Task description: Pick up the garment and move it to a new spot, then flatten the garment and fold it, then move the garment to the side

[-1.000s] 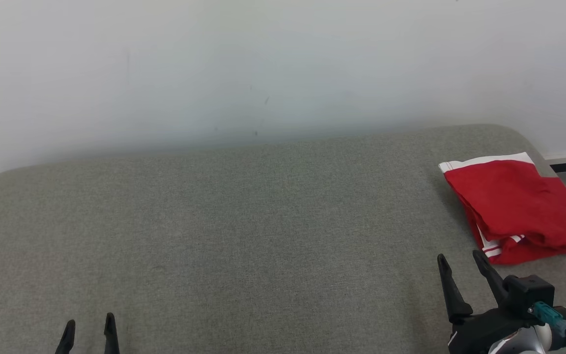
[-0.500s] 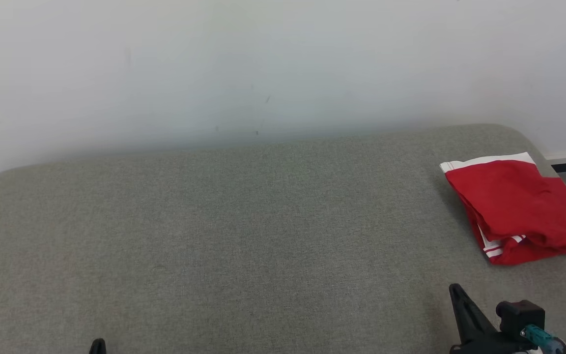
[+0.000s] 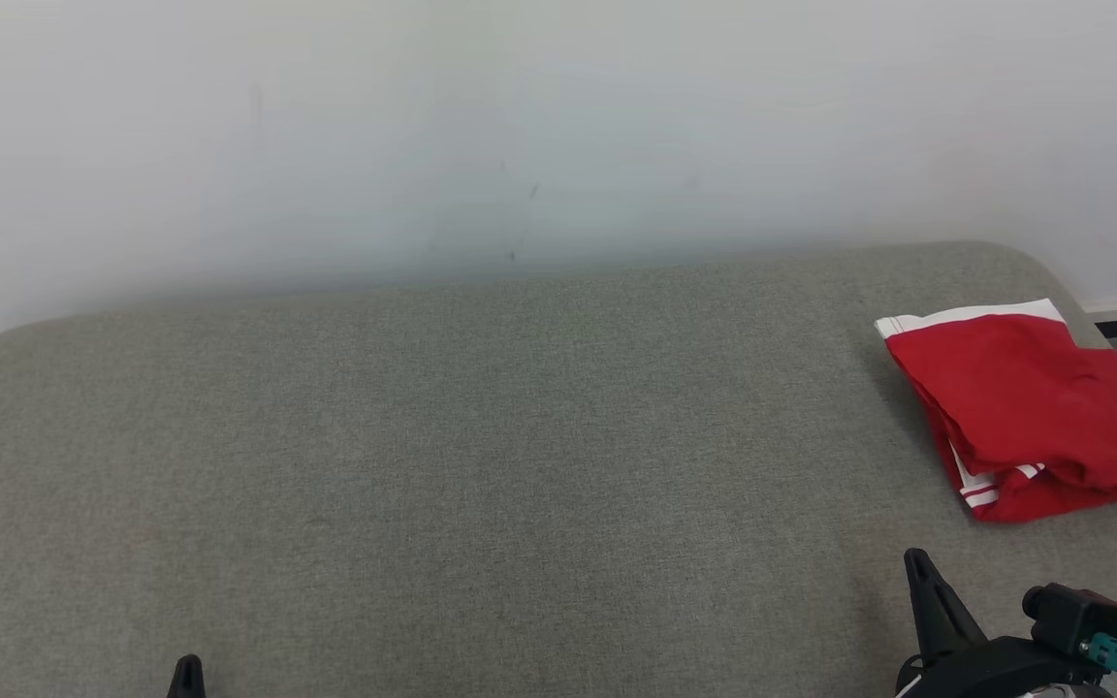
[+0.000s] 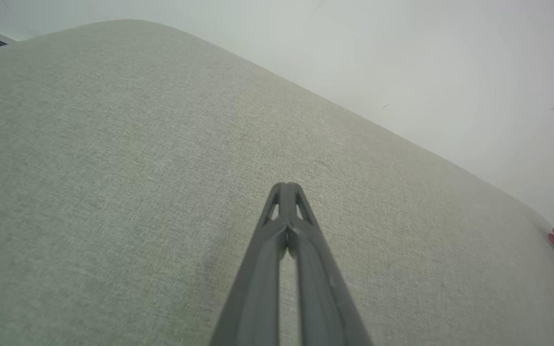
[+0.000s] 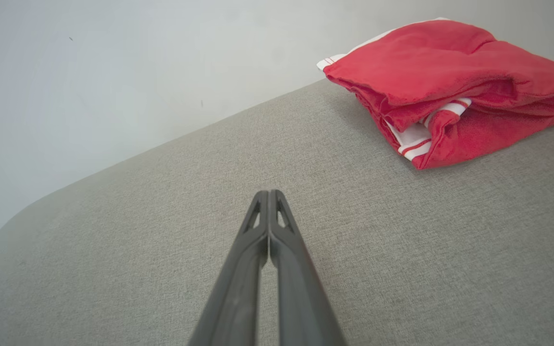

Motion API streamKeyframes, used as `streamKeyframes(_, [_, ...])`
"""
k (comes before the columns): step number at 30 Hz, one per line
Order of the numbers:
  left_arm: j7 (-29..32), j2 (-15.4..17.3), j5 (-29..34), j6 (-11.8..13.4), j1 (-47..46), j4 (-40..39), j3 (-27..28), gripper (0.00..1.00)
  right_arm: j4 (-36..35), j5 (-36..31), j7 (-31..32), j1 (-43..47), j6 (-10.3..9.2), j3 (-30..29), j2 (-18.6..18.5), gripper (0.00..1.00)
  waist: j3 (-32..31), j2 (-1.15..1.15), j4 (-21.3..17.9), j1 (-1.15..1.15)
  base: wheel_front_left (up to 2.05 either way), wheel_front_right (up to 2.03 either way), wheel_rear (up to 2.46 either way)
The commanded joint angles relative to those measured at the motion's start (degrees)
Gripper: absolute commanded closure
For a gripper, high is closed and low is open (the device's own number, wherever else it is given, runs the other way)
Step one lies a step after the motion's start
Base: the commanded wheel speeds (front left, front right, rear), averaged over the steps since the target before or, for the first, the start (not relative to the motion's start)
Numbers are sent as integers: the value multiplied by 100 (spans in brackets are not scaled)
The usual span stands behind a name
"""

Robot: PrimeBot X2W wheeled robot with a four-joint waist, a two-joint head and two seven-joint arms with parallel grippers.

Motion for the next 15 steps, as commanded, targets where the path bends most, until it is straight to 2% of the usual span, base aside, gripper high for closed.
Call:
streamKeyframes(1, [54,40,-299,-20,-167,-125,-19,100,-135,294,34,-136,0,-70,4,100,6,0,6,0,0,0,0])
streamKeyframes(15, [351,51,-1500,-35,-306,-210,-81,100,-284,1429,236,-146,1,-233,101,100,45,0,41,0,0,0,0])
